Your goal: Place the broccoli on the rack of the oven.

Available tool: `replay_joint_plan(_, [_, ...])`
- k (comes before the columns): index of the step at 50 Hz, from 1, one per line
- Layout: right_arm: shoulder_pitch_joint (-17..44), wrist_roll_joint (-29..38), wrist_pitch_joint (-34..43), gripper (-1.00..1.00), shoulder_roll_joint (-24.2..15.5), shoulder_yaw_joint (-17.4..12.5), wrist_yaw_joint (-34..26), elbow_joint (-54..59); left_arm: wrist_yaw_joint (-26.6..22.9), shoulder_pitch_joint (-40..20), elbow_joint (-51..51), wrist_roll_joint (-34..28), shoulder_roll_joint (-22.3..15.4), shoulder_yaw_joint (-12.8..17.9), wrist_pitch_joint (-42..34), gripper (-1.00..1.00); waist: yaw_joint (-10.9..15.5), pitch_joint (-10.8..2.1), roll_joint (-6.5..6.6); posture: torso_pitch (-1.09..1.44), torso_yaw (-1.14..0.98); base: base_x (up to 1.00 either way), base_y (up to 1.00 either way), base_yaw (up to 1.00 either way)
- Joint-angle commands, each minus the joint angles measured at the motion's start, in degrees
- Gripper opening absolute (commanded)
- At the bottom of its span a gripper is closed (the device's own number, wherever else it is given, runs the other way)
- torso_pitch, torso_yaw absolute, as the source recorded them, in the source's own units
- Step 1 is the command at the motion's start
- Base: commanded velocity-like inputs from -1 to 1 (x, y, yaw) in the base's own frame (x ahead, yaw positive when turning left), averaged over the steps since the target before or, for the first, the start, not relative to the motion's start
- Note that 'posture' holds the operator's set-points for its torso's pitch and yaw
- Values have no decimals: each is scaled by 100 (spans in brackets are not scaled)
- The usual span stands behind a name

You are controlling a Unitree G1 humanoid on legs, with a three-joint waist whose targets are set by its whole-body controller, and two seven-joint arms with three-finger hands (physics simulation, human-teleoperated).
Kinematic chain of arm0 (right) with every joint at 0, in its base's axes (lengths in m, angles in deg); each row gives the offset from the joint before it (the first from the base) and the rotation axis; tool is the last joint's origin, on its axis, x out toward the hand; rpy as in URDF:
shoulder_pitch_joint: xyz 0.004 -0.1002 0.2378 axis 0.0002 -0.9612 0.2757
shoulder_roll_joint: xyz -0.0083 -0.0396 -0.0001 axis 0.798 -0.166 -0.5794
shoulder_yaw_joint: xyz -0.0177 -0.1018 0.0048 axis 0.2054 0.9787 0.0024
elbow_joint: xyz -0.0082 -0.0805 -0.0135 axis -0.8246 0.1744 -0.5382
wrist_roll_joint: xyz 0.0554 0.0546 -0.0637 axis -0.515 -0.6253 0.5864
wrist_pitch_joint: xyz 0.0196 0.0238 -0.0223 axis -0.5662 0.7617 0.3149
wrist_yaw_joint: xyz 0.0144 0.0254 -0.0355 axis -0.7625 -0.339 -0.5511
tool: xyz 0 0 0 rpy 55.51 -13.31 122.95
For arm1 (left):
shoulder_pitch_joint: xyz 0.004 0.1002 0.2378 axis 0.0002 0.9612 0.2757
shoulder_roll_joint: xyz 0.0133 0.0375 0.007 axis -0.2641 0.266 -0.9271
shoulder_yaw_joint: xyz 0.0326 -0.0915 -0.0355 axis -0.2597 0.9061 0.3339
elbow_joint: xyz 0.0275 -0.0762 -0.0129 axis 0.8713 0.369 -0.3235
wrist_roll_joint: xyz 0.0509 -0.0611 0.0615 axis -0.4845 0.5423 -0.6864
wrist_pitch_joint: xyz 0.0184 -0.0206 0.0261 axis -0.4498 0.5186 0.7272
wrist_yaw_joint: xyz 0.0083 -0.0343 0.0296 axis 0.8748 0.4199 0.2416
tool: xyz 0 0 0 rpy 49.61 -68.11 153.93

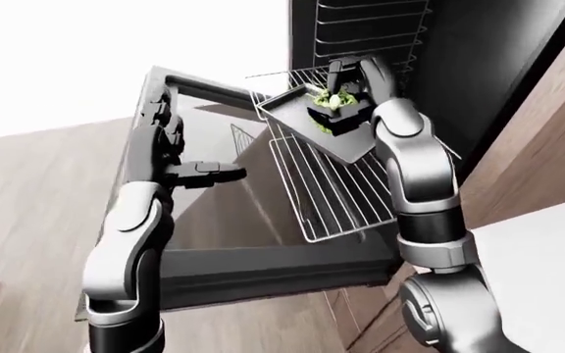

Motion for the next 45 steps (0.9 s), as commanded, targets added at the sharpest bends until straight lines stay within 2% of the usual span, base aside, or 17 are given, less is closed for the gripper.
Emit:
replay_joint_plan(1, [323,-29,-214,-100,9,33,13,-353,42,-186,-324,-38,-112,161,218,100,32,-319,-47,0,0,6,0,0])
replay_joint_plan(3, [314,-29,-227,-100,9,41,20,-348,34,-178,-312,-35,-113,166,238,100,-10,-300,-5,0,0,7,0,0])
replay_joint_plan(5, [308,-27,-231,-100,10,43,26,-350,34,-171,-313,-35,-114,166,242,100,-12,-281,127,0,0,8,0,0])
replay_joint_plan(6, [322,-25,-240,-100,0,36,28,-335,33,-172,-313,-34,-115,167,242,100,-22,-263,235,0,0,8,0,0])
replay_joint_plan(8, [368,-35,-235,-100,-18,13,38,-308,40,-182,-339,-25,-115,165,207,100,-43,-232,559,0,0,8,0,0])
replay_joint_plan(9, [407,-45,-236,-100,-40,-7,48,-280,35,-175,-315,-31,-115,166,233,100,4,-138,297,0,0,4,0,0])
replay_joint_plan(10, [433,-52,-243,-100,-53,-13,61,-256,37,-179,-319,-28,-117,168,226,100,-25,-193,323,0,0,0,0,0])
replay_joint_plan(11, [438,-52,-255,-100,-61,-6,66,-241,38,-182,-321,-25,-116,169,225,100,-18,-233,270,0,0,0,0,0])
replay_joint_plan(15, [512,-60,-371,-100,-105,-21,111,-23,29,-184,-285,-23,-122,177,261,100,-5,-212,-58,0,0,0,0,0])
replay_joint_plan(16, [544,-49,-378,-100,-119,-29,138,36,26,-176,-280,-24,-123,176,270,100,33,-222,14,0,0,0,0,0])
replay_joint_plan(19, [646,-46,-450,-100,-179,-52,154,197,37,-175,-300,-20,-117,167,250,100,30,-299,-2,0,0,0,0,0])
replay_joint_plan(29, [1025,-106,-829,-100,-332,-149,285,995,38,-176,-301,-21,-115,165,256,100,31,-292,51,0,0,0,0,0])
replay_joint_plan(45, [2215,-277,-2486,-100,-642,-285,811,4183,28,-184,-302,-8,-118,179,267,100,-10,-277,51,0,0,0,0,0])
